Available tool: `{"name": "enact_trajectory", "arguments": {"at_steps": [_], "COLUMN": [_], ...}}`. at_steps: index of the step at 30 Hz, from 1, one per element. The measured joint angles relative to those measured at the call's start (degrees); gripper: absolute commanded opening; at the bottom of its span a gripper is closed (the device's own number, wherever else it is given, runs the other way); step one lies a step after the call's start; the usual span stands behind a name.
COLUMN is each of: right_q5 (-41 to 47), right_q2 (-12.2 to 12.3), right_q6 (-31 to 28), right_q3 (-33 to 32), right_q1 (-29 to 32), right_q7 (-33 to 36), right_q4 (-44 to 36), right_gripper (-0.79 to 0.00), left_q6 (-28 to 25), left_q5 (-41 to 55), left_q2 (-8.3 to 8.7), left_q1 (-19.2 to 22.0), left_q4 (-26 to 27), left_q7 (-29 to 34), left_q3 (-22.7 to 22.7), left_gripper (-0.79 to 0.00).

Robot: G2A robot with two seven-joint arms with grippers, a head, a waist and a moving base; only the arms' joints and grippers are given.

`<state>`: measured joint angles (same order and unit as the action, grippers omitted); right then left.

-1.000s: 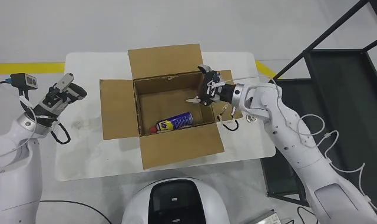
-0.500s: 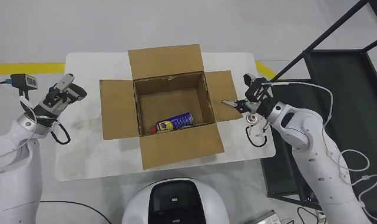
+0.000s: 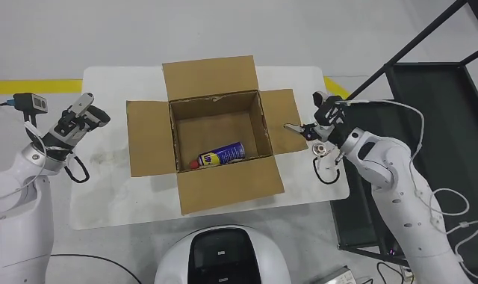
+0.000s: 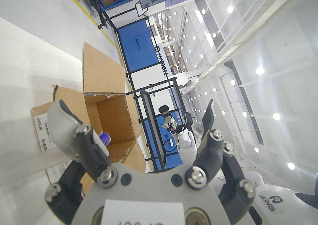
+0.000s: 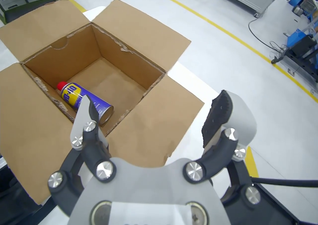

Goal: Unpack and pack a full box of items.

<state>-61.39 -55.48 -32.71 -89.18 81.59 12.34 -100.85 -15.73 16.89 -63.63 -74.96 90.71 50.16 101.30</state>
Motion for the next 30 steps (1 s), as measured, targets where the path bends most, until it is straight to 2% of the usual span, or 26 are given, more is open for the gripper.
{"name": "enact_trajectory", "arguments": {"at_steps": [6, 9, 13, 26, 30], "right_q5": [0.4, -2.0, -5.5, -5.1, -6.4], "right_q2": [0.5, 0.9, 0.9, 0.8, 0.8], "right_q6": [-2.8, -4.7, -3.5, -3.3, -2.2], "right_q3": [-4.6, -6.9, -7.7, -7.7, -6.3], "right_q1": [3.3, 6.5, 10.5, 10.4, 8.8], "right_q7": [-2.1, -4.2, -7.8, -7.7, -4.5], "right_q4": [8.1, 9.4, 10.2, 10.3, 13.5], "right_gripper": [0.000, 0.000, 0.000, 0.000, 0.000], "left_q6": [0.0, 0.0, 0.0, 0.0, 0.0], "left_q5": [0.0, 0.0, 0.0, 0.0, 0.0], "left_q2": [0.00, 0.00, 0.00, 0.00, 0.00], "left_q1": [0.0, 0.0, 0.0, 0.0, 0.0], "left_q4": [0.0, 0.0, 0.0, 0.0, 0.0], "left_q7": [0.0, 0.0, 0.0, 0.0, 0.0], "left_q3": [0.0, 0.0, 0.0, 0.0, 0.0], "left_gripper": [0.000, 0.000, 0.000, 0.000, 0.000]}}
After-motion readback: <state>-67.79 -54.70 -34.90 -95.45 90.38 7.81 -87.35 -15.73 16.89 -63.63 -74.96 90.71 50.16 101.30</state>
